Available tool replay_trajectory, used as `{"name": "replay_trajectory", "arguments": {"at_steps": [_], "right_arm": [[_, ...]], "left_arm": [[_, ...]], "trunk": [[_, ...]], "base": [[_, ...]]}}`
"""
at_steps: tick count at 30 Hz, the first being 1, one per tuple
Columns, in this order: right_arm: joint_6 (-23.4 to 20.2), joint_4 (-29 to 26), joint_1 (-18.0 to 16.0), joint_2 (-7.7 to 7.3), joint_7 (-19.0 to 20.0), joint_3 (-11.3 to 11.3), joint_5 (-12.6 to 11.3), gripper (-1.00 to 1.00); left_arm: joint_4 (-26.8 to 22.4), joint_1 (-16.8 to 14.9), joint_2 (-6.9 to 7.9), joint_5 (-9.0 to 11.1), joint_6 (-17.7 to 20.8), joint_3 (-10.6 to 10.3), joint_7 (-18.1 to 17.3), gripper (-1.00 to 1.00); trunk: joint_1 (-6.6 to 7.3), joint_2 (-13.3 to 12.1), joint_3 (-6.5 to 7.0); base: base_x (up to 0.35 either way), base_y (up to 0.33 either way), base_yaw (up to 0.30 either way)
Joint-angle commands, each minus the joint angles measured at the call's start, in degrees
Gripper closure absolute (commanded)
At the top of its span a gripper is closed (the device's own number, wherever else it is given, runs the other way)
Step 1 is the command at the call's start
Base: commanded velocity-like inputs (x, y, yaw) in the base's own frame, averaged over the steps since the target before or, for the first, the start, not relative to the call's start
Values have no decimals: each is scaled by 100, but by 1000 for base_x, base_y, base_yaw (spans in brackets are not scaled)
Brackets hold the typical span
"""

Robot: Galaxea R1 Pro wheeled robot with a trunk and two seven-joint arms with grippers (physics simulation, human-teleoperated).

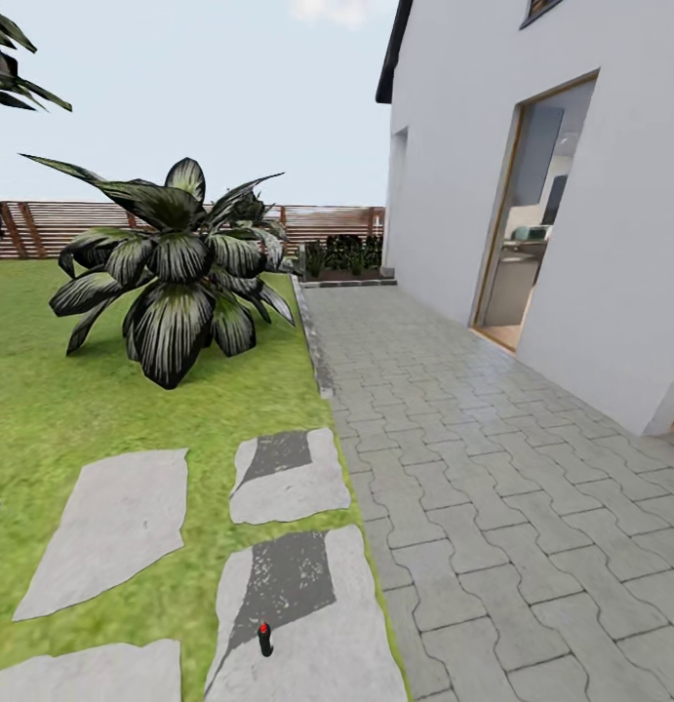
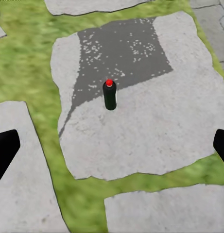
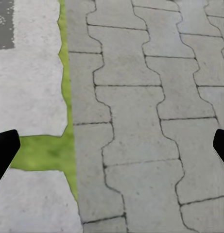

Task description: In the garden, pick up the pesticide atomizer on the floor and spray pesticide onto both trees until each tree trunk is fully covered.

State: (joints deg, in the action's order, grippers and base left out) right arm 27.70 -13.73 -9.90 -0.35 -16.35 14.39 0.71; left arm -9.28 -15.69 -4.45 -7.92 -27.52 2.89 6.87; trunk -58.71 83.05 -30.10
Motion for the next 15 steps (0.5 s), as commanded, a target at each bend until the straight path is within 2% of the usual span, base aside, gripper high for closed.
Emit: {"name": "replay_trajectory", "arguments": {"at_steps": [1, 8, 15], "right_arm": [[-1, 2, -4, -3, -53, 47, 8, -100], [-1, 2, -4, -3, -53, 47, 8, -100], [-1, 2, -4, -2, -53, 47, 4, -100]], "left_arm": [[6, -4, -3, -60, -18, 28, 33, -100], [6, -4, -5, -60, -17, 27, 33, -100], [6, -4, -5, -60, -17, 32, 33, -100]], "trunk": [[-2, 3, -6], [-2, 3, -6], [-2, 3, -6]], "base": [[224, -165, 42], [241, -186, 63], [176, -145, 256]]}}
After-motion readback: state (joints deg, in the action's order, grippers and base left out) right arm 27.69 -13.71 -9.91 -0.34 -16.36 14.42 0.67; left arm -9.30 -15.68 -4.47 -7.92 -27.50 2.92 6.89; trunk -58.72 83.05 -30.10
